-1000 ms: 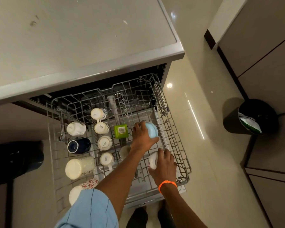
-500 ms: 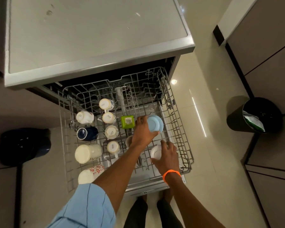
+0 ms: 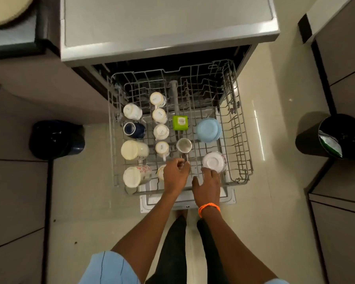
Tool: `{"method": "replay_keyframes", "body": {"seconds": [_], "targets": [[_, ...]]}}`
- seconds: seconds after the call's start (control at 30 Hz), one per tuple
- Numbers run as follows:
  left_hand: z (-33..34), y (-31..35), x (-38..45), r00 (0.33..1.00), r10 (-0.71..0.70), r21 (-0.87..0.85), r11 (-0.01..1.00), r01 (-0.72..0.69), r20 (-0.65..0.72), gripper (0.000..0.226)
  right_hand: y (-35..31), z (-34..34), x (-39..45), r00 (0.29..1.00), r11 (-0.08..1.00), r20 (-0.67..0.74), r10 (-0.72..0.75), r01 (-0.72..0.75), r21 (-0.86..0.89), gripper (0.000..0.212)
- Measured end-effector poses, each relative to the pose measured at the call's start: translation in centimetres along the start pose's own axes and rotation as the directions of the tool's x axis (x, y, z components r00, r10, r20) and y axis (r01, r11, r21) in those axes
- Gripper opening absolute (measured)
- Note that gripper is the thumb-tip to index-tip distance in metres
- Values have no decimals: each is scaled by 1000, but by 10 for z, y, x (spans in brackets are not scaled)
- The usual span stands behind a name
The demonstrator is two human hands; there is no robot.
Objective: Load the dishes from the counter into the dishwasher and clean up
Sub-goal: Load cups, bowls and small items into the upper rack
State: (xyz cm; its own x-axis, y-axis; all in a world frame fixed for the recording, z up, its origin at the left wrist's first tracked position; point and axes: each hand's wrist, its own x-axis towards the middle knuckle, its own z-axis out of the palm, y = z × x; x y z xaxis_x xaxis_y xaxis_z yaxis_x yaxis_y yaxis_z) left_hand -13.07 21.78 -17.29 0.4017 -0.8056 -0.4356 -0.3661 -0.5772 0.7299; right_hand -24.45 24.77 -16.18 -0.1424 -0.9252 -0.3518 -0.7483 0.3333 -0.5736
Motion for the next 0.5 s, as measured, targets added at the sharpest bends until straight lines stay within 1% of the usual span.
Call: {"method": "replay_keyframes", "body": {"seconds": [0.03,0.1,0.17,0.2,0.23,0.27,0.3,0.33,0.37,0.4,0.43,0.5], "targets": [[-4,-6,-11,1000,-31,-22,999,31,2,13,-1,3,-9,999,996,-10,46,-45,75,26],[-15,-22,-34,996,-91,-45,995,92,13,22,-5,8,-27,993,983,-24,114,-110,148,5],[-22,-36,-56,986,-164,-106,980,168,42,32,-5,12,-43,987,973,-41,155,-145,179,11],[-23,-40,-64,971,-228,-144,961,236,71,34,-3,12,-48,983,966,-42,178,-166,198,13],[-23,-45,-73,939,-324,-171,925,340,117,35,0,14,-55,979,960,-40,198,-186,208,16],[-22,-52,-81,886,-429,-187,869,459,178,36,3,17,-61,974,954,-33,222,-211,214,19],[-22,-60,-87,812,-527,-207,790,577,252,40,6,21,-67,968,948,-15,249,-240,209,23],[-20,-69,-91,737,-593,-242,702,670,325,46,10,24,-72,962,940,9,272,-268,212,27],[-19,-76,-92,685,-620,-288,624,726,384,52,12,27,-75,956,931,35,292,-293,219,30],[-19,-81,-92,662,-618,-344,567,749,423,55,15,31,-78,950,923,67,304,-312,228,32],[-20,-84,-90,663,-603,-411,521,748,444,53,15,32,-79,943,911,97,319,-333,243,33],[-23,-82,-83,678,-564,-554,409,725,471,40,17,35,-76,921,869,147,361,-390,305,33]]}}
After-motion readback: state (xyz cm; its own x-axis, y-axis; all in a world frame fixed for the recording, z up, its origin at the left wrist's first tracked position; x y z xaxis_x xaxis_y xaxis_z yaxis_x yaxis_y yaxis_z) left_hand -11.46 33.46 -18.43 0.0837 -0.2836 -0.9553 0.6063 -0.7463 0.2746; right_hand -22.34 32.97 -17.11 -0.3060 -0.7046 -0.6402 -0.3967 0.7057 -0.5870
